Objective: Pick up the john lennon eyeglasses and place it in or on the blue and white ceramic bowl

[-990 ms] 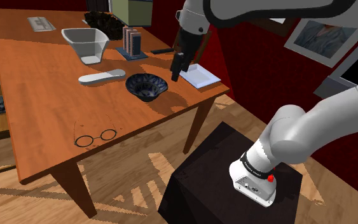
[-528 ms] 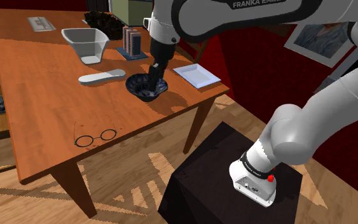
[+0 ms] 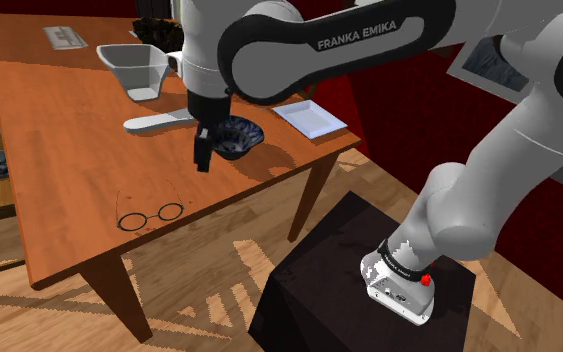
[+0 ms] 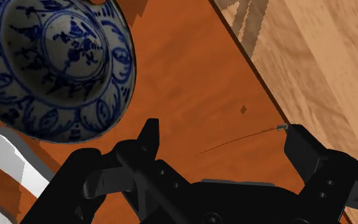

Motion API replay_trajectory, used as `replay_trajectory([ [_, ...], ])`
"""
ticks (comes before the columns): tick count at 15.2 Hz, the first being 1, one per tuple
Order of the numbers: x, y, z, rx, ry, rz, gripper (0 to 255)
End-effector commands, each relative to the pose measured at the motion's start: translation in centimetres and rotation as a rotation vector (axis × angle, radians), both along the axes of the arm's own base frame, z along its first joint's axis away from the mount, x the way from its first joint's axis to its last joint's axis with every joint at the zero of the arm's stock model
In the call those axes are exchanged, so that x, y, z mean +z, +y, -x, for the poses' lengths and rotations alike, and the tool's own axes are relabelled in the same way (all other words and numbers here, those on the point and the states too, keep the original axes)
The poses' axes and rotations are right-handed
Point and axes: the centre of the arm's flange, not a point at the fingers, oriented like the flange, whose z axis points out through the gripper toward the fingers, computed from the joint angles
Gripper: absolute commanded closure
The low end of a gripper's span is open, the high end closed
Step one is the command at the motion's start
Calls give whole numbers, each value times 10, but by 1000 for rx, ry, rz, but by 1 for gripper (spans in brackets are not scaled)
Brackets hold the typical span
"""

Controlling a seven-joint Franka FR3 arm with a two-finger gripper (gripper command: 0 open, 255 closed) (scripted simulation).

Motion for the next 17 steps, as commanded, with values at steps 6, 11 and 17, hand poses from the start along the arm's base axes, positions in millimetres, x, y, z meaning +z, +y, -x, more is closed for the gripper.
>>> replay_trajectory([
  [6,-35,87,2,230,-15,28,0],
  [11,-61,134,13,356,-23,44,0],
  [17,-93,133,10,356,-23,44,0],
])
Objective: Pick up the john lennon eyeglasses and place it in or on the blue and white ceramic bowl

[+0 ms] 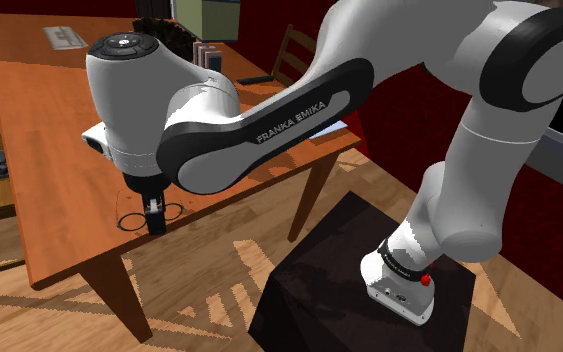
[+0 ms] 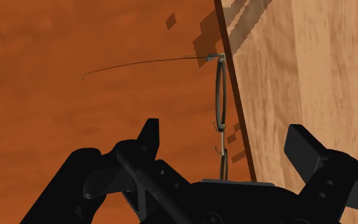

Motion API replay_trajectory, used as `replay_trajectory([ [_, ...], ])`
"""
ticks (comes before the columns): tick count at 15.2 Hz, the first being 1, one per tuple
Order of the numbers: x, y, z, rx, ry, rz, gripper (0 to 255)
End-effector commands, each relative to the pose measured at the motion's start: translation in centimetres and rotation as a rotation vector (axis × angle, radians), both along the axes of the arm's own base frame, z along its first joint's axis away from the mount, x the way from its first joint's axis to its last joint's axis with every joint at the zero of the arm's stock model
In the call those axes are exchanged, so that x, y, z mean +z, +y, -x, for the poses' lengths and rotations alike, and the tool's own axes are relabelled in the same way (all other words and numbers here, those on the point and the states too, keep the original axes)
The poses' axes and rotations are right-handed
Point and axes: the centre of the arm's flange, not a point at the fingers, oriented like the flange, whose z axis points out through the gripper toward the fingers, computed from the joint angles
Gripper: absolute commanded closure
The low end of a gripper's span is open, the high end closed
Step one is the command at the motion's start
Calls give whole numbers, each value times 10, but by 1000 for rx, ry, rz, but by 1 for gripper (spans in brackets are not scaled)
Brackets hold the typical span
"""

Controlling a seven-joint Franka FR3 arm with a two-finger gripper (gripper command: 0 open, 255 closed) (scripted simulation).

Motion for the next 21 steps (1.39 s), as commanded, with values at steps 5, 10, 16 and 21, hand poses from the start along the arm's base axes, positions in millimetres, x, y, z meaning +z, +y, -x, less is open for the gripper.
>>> replay_trajectory([
  [5,-8,0,-1,0,0,0,0],
  [10,-8,0,-1,0,0,0,255],
  [16,-8,0,-1,0,0,0,255],
  [21,2,0,-1,0,0,0,255],
])
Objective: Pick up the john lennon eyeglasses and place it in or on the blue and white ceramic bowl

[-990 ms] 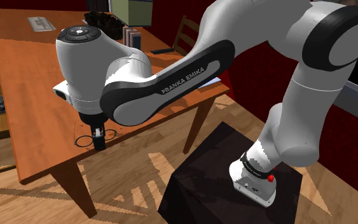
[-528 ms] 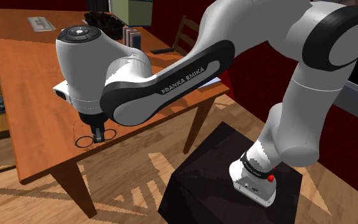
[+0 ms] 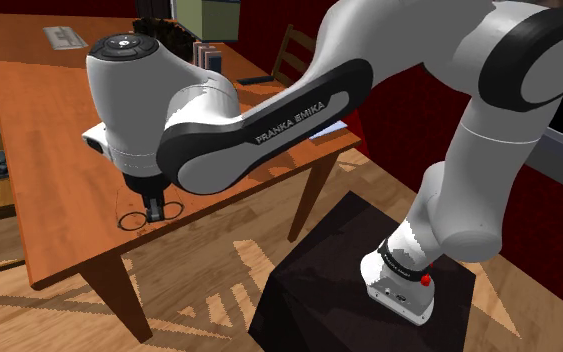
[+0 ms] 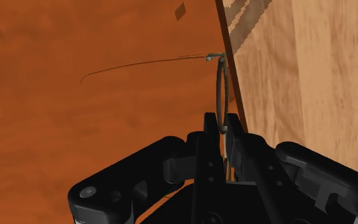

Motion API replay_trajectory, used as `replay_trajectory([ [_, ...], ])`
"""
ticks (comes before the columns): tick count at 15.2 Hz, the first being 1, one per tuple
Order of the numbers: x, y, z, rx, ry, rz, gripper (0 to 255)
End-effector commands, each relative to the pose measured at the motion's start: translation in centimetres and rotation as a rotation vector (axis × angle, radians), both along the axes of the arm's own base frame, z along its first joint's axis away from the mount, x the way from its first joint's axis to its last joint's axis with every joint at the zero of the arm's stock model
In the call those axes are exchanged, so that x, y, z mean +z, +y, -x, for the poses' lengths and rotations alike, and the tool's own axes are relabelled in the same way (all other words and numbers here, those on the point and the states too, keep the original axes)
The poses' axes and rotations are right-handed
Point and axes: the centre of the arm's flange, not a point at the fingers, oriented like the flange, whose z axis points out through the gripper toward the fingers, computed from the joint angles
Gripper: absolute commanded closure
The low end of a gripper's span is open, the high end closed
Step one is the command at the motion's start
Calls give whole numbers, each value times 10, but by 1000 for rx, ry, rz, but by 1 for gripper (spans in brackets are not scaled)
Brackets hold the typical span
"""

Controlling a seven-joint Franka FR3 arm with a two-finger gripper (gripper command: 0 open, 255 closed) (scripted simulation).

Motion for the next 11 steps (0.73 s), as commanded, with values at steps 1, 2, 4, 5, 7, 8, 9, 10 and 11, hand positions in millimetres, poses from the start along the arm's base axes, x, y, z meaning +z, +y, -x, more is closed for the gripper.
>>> replay_trajectory([
  [1,9,0,-1,0,0,0,255],
  [2,14,0,-1,0,0,0,255],
  [4,25,0,-1,0,0,0,255],
  [5,30,0,-1,0,0,0,255],
  [7,40,0,-1,0,0,0,255],
  [8,46,0,-1,0,0,0,255],
  [9,51,0,-1,0,0,0,255],
  [10,56,0,-1,0,0,0,255],
  [11,62,0,-1,0,0,0,255],
])
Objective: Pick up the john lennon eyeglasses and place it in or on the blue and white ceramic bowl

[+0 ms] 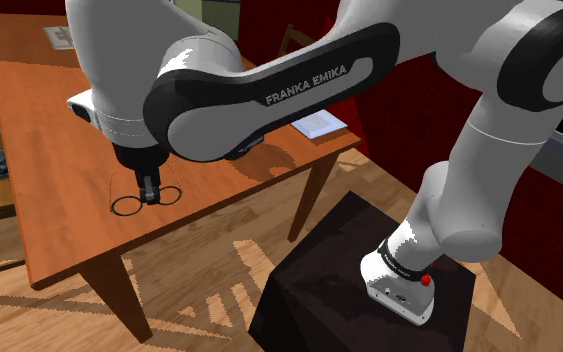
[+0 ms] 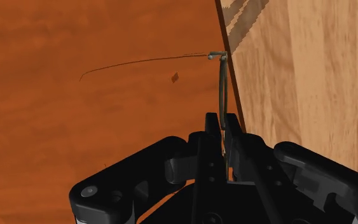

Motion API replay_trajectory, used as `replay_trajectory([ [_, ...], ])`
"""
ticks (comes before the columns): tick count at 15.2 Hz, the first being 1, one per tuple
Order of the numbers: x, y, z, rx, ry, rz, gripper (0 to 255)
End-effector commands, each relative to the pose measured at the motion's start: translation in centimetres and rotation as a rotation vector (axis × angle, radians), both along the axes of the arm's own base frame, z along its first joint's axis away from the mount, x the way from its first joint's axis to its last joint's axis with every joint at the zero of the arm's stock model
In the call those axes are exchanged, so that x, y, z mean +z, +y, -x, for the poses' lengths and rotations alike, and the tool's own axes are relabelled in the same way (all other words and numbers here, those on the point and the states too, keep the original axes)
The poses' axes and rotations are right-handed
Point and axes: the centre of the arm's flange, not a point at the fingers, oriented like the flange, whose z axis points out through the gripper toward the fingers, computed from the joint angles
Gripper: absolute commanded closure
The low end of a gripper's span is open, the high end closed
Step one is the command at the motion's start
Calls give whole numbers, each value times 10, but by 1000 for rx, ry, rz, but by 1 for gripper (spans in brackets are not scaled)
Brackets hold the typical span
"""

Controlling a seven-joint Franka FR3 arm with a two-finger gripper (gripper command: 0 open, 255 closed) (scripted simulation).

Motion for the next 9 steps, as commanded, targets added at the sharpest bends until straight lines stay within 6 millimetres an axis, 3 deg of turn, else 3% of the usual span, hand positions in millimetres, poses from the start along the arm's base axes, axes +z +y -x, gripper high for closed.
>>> replay_trajectory([
  [1,11,-1,-1,0,0,0,255],
  [9,53,-1,-1,0,0,0,255],
])
